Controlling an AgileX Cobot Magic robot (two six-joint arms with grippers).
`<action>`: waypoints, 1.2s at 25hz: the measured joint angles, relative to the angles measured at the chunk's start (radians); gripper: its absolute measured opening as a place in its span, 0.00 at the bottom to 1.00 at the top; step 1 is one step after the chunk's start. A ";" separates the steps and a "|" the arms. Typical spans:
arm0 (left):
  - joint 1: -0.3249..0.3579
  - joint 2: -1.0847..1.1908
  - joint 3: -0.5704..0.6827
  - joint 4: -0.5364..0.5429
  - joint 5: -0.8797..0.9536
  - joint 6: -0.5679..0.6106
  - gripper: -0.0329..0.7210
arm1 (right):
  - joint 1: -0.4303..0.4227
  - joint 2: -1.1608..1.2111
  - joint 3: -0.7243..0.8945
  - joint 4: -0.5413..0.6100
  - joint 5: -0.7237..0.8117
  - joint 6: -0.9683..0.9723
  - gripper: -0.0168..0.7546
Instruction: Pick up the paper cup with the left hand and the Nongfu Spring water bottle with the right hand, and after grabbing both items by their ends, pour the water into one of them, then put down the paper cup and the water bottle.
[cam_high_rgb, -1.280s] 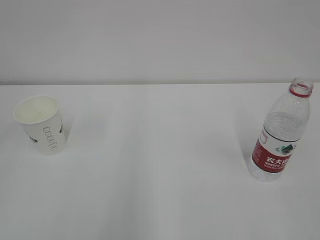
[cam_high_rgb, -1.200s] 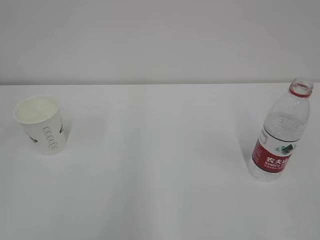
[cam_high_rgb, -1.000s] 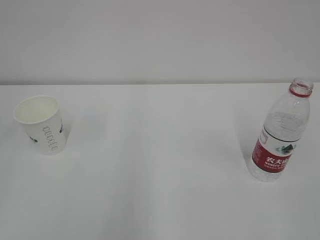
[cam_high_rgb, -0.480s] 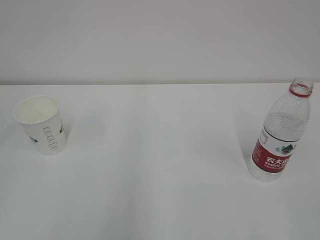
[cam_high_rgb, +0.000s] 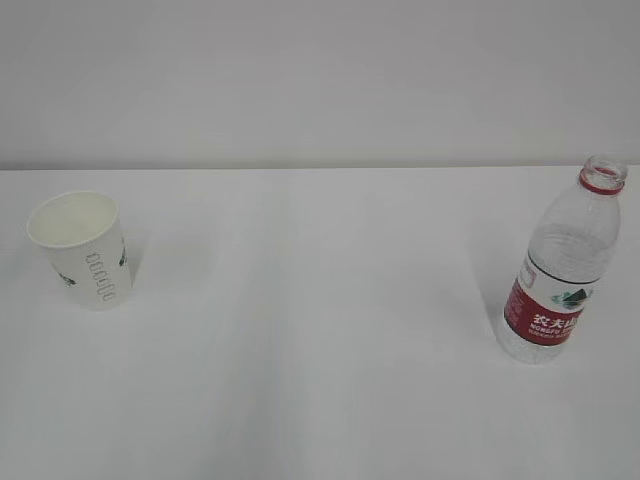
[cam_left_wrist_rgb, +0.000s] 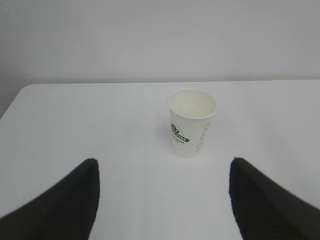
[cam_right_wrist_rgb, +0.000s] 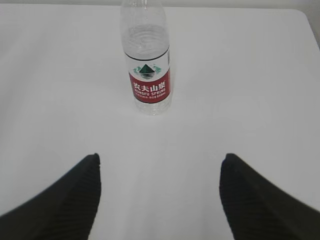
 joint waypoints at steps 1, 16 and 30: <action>0.000 0.000 0.000 0.000 -0.007 0.000 0.82 | 0.000 0.000 0.000 0.000 0.000 0.000 0.74; 0.000 0.000 0.000 0.000 -0.021 0.000 0.82 | 0.000 0.000 0.000 0.000 0.000 0.000 0.74; 0.000 0.000 0.000 0.000 -0.020 0.000 0.82 | 0.000 0.000 0.000 0.000 0.000 0.000 0.74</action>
